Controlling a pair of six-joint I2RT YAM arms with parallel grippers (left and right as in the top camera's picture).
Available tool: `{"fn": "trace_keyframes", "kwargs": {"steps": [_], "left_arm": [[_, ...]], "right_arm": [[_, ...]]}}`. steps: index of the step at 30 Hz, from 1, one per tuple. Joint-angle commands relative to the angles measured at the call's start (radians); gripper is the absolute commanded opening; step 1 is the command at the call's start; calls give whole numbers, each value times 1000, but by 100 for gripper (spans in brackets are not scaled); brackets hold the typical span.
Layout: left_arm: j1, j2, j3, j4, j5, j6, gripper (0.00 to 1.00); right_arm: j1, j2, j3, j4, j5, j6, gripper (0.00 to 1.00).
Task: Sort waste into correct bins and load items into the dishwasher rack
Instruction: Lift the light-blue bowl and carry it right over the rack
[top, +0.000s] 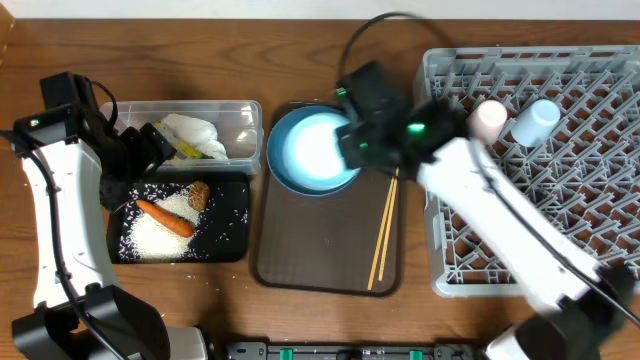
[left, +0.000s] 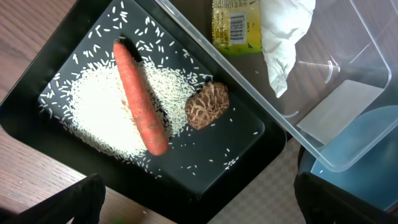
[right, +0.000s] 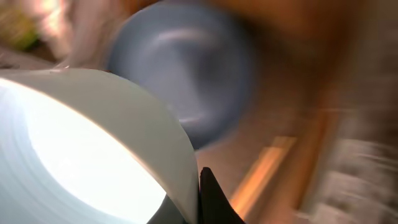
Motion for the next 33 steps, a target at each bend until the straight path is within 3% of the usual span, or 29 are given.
{"fn": "trace_keyframes", "kwargs": {"steps": [1,8,19,25,33], "left_arm": [[5,-16,1,-2,-6,2,98],[5,-16,0,-3,-6,2,98],[5,-16,0,-3,-6,2,98],[5,-16,0,-2,-6,2,98],[5,-16,0,-2,-6,2,98]], "right_arm": [[-55,-81,21,-32,290,-78,1],[-227,-175,21,-97,544,-163,1],[-530,-176,21,-157,669,-230,1],[-664,-174,21,-137,566,-475,1],[-790,-127,20,-57,542,-563,1]]}}
